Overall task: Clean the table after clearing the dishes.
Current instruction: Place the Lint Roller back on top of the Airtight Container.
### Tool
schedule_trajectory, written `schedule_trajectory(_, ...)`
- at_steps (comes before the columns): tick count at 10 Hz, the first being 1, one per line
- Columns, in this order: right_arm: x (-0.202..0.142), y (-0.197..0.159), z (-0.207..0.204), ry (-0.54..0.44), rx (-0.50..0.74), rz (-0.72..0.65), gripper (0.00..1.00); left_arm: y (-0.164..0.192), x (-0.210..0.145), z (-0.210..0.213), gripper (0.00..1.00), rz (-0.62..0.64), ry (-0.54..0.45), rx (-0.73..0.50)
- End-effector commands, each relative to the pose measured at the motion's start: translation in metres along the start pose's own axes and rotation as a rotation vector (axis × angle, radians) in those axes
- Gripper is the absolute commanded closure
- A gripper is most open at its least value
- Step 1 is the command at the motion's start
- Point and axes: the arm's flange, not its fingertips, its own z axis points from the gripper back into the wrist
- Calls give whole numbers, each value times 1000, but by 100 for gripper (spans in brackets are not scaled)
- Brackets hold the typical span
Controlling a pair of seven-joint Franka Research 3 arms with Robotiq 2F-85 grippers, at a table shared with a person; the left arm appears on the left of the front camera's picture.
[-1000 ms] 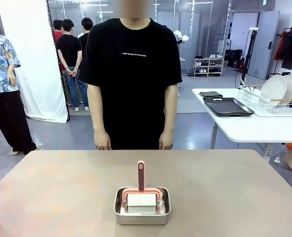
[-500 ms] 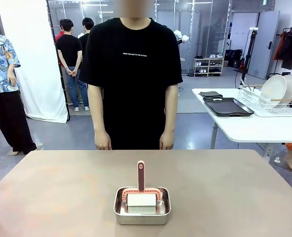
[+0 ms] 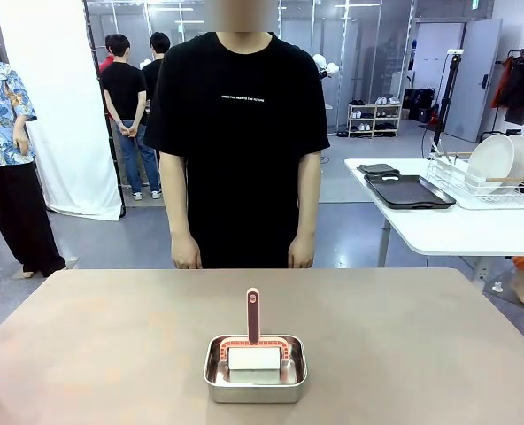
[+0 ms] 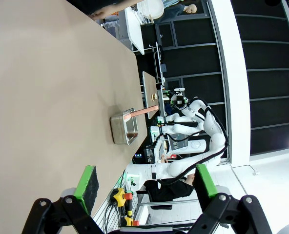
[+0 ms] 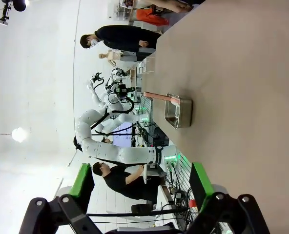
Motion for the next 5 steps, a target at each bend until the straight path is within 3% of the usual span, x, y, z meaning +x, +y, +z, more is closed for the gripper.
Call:
schedule_trajectory(1,0,2,-1,2,11,6,0,-1,-3,1,0,0,-6,0)
schedule_trajectory(5,0,2,-1,2,11,6,0,-1,-3,1,0,0,-6,0)
